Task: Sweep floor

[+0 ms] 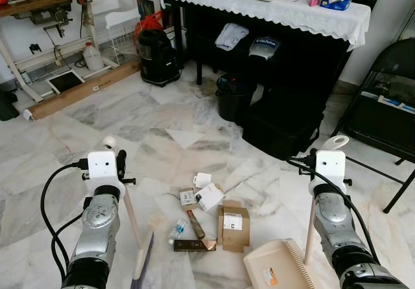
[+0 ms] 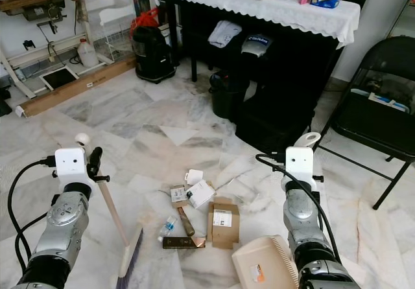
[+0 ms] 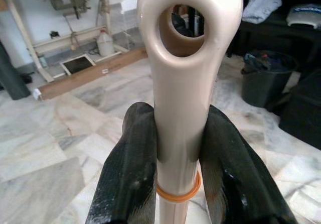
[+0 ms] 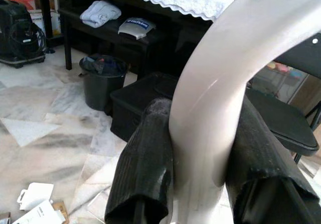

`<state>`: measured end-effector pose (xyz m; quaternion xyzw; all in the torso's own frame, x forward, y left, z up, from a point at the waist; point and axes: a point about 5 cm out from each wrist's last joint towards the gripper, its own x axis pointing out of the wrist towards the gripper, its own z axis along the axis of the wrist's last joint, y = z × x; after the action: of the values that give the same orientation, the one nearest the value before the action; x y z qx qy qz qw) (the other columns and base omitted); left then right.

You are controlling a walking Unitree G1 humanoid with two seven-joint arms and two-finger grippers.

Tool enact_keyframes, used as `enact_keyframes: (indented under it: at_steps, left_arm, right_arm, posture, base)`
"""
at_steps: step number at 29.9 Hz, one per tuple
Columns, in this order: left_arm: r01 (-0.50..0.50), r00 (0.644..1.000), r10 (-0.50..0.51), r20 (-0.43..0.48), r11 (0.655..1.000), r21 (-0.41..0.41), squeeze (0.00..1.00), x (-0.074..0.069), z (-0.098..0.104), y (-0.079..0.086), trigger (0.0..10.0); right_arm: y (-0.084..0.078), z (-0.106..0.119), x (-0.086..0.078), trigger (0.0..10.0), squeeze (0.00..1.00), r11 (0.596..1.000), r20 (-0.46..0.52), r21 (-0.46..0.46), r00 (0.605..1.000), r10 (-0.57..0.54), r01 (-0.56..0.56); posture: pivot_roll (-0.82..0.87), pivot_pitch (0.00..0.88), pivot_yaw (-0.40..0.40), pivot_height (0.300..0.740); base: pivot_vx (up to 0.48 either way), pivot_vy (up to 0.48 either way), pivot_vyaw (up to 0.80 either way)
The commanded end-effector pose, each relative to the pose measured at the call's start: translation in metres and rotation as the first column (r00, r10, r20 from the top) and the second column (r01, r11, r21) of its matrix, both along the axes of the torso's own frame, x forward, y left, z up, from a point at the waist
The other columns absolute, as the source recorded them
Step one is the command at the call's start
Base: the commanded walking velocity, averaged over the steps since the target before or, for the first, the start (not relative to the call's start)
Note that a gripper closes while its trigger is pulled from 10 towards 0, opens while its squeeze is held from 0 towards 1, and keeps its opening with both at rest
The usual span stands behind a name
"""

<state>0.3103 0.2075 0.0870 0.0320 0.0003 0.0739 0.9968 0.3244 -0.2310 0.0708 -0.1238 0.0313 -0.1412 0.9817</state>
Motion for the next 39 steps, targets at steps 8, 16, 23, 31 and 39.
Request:
enact_keyframes:
  at_steps: [8,16,23,31,39]
  left_arm:
    - [0.025,0.999,-0.029,-0.037,0.994,-0.103,0.00,0.003,-0.004,-0.004,10.0]
    - [0.039,0.995,-0.058,-0.080,0.975,-0.220,0.00,0.001,-0.012,-0.006,10.0]
    - [0.073,0.993,-0.095,-0.076,0.965,-0.252,0.00,0.001,-0.010,-0.007,10.0]
    - [0.185,0.973,-0.217,-0.077,0.936,-0.300,0.00,0.001,-0.010,-0.019,10.0]
    - [0.264,0.949,-0.304,-0.079,0.908,-0.324,0.00,-0.002,-0.011,-0.027,10.0]
  right_arm:
    - [-0.001,0.008,0.006,10.0,0.00,1.000,0.028,0.001,1.000,-0.013,0.013]
    - [-0.003,0.008,0.005,10.0,0.00,1.000,0.026,0.000,1.000,-0.016,0.016]
    - [-0.002,0.007,0.005,10.0,0.00,1.000,0.018,0.002,1.000,-0.006,0.006]
    - [0.000,0.006,0.006,10.0,0.00,1.000,0.012,0.003,1.000,0.000,0.000]
    - [0.000,0.005,0.006,10.0,0.00,1.000,0.004,0.002,1.000,-0.002,0.002]
  posture:
    - [-0.03,0.000,-0.008,0.740]
    - [-0.03,0.000,-0.008,0.740]
    - [-0.03,0.000,-0.009,0.740]
    - [-0.02,0.000,-0.012,0.740]
    - [-0.02,0.000,-0.012,0.740]
  base:
    - [0.000,0.000,0.00]
    - [0.000,0.000,0.00]
    - [0.000,0.000,0.00]
    - [0.000,0.000,0.00]
    - [0.000,0.000,0.00]
